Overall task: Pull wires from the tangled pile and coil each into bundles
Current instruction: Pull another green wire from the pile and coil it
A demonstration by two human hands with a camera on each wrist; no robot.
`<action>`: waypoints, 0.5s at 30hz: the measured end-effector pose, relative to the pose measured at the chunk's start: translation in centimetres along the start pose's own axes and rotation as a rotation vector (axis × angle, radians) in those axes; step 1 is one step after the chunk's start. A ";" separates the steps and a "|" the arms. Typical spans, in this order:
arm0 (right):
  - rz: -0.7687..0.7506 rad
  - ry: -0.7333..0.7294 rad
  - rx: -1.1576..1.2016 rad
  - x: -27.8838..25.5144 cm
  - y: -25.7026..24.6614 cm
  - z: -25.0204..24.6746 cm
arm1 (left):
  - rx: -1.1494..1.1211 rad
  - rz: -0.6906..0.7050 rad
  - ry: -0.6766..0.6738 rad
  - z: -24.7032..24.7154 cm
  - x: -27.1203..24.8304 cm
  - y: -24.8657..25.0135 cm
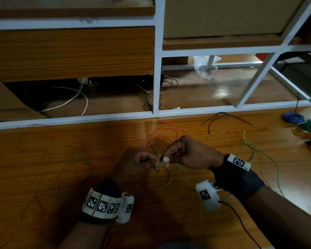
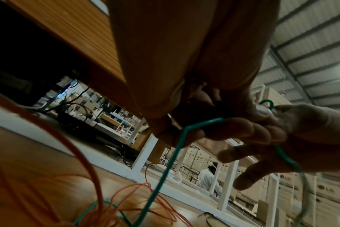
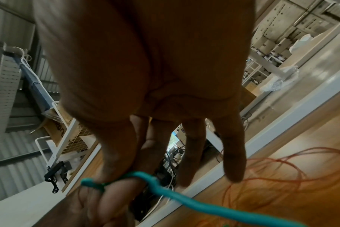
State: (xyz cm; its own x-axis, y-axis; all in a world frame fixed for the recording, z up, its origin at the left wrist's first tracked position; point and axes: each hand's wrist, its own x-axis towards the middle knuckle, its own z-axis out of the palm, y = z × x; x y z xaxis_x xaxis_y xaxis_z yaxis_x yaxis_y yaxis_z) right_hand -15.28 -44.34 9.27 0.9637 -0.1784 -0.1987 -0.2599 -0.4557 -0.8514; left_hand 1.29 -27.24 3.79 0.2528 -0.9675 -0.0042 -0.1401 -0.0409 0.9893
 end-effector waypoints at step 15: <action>-0.199 -0.113 0.182 1.5 -0.2 -0.3 | -0.257 -0.229 -0.258 -1.1 0.6 0.4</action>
State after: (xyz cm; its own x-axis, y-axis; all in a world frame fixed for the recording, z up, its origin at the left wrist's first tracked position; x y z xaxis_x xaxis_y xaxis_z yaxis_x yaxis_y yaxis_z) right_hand -13.76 -44.75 9.29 0.9980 0.0020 -0.0628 -0.0592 -0.3060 -0.9502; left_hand 2.44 -27.55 4.33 -0.0032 -0.9727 -0.2320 0.1432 -0.2300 0.9626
